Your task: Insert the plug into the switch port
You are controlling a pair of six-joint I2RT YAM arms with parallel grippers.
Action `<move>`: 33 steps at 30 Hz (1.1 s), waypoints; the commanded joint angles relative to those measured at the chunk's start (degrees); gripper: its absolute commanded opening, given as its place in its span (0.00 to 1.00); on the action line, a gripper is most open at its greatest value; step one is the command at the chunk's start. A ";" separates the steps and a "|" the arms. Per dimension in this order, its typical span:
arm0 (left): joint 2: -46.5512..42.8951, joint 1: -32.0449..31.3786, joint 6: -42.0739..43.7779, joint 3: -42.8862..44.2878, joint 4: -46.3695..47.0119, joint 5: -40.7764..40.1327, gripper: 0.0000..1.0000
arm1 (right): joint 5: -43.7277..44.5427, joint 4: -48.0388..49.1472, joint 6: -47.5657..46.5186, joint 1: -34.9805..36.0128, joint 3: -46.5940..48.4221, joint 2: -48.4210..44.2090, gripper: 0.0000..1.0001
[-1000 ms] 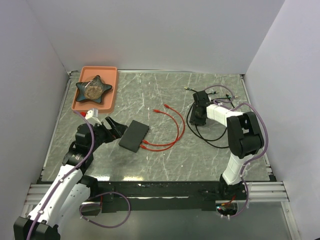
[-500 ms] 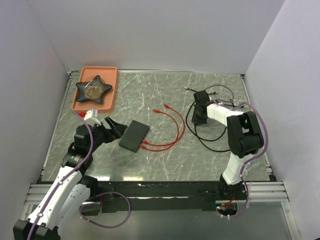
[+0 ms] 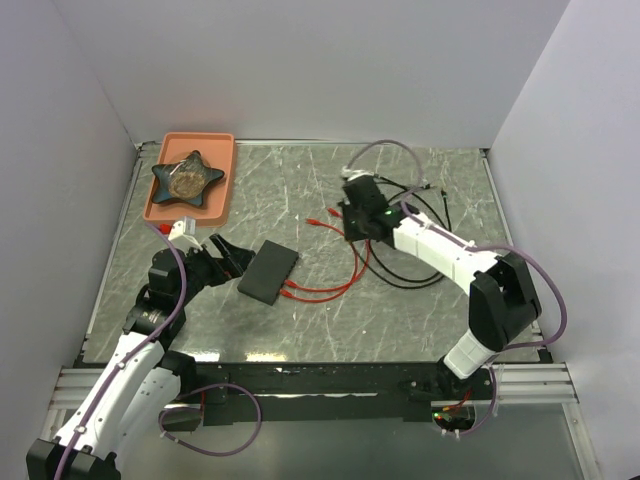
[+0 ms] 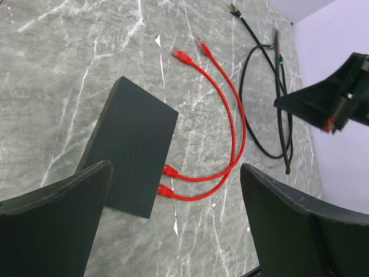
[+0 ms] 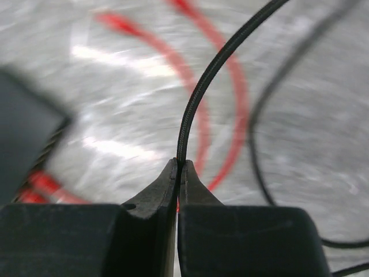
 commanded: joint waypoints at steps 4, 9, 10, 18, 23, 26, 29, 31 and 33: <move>-0.57 0.22 -0.16 1.57 1.09 -0.94 0.99 | -13.81 0.39 -9.54 9.84 0.85 -3.14 0.00; -0.05 0.22 -1.48 1.14 1.53 -1.91 0.97 | -24.54 3.74 -16.57 17.04 -4.33 -4.90 0.00; 0.13 0.22 -1.66 1.05 1.62 -2.00 0.97 | -26.73 3.57 -17.27 17.58 -5.13 -4.91 0.00; 0.22 0.22 -2.45 0.78 1.18 -3.84 0.96 | -25.08 1.81 -21.06 18.20 -8.39 -4.03 0.43; 0.31 0.22 -2.18 1.13 0.47 -3.85 0.96 | -23.15 3.56 -18.43 17.24 -5.33 -4.21 0.97; 0.22 0.22 -2.01 1.13 0.56 -3.76 0.96 | -21.48 3.83 -14.32 16.09 -0.85 -2.63 0.99; 0.22 0.22 -1.92 0.96 0.65 -3.76 0.97 | -19.63 2.25 -8.52 12.85 5.64 1.58 0.99; 0.31 0.22 -1.83 0.96 0.74 -3.58 0.96 | -21.82 1.81 -4.99 9.25 10.04 5.61 0.99; 0.48 0.22 -1.66 0.78 1.00 -3.49 0.96 | -24.46 1.11 -0.33 6.61 12.61 8.70 0.99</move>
